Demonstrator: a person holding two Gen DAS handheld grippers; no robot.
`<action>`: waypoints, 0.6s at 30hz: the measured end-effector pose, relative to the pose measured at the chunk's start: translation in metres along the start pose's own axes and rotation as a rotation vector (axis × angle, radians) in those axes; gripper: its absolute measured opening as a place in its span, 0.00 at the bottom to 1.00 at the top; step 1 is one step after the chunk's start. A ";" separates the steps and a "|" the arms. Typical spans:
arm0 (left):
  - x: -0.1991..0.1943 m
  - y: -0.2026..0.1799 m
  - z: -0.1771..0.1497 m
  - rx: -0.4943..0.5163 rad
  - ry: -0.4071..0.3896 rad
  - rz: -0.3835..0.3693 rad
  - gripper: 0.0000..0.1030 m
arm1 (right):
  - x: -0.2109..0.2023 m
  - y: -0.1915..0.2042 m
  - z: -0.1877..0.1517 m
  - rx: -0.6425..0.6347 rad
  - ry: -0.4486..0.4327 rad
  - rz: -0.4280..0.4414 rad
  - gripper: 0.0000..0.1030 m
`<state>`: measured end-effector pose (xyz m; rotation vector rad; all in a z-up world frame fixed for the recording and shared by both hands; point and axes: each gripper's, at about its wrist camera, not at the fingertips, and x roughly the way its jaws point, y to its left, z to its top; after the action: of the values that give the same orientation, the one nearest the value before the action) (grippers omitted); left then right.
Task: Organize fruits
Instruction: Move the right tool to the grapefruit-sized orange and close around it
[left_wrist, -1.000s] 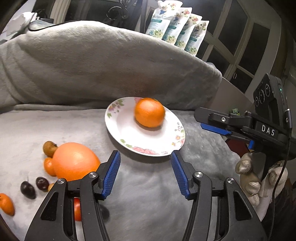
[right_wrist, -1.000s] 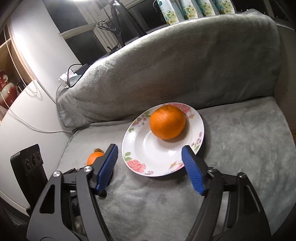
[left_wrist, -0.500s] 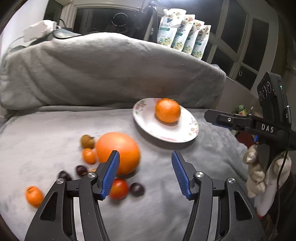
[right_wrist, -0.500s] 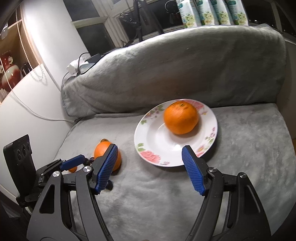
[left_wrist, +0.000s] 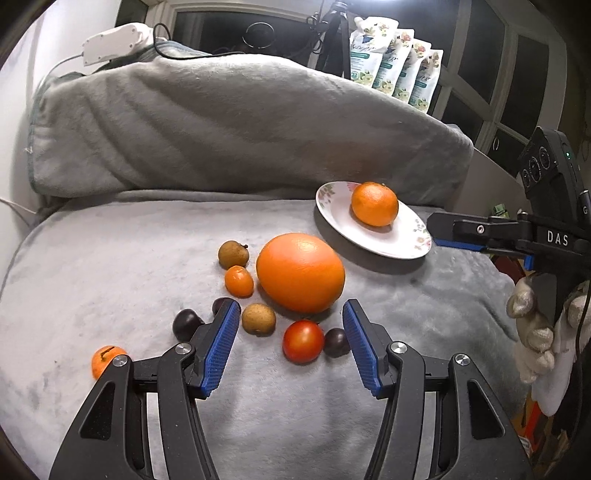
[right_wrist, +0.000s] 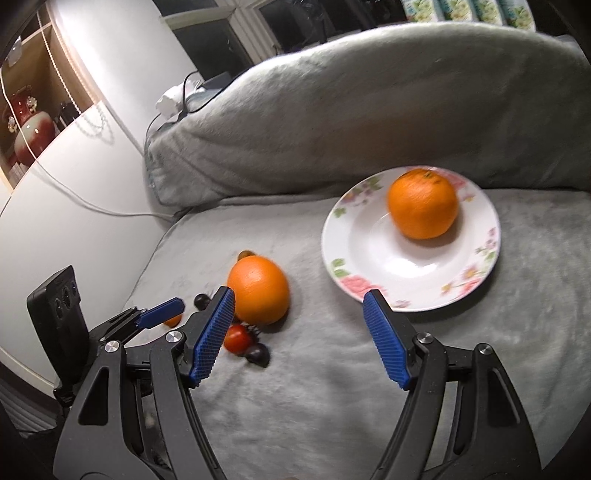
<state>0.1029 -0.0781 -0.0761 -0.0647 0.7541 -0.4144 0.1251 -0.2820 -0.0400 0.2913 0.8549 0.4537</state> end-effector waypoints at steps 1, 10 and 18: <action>0.001 0.001 0.000 -0.004 0.002 -0.004 0.56 | 0.004 0.002 0.000 0.004 0.012 0.012 0.73; 0.014 0.007 0.002 -0.047 0.024 -0.052 0.62 | 0.032 0.010 -0.001 0.048 0.075 0.083 0.73; 0.024 0.010 0.007 -0.064 0.020 -0.062 0.68 | 0.059 0.012 0.000 0.100 0.131 0.132 0.73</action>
<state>0.1266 -0.0790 -0.0881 -0.1445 0.7870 -0.4504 0.1555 -0.2428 -0.0736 0.4156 0.9919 0.5585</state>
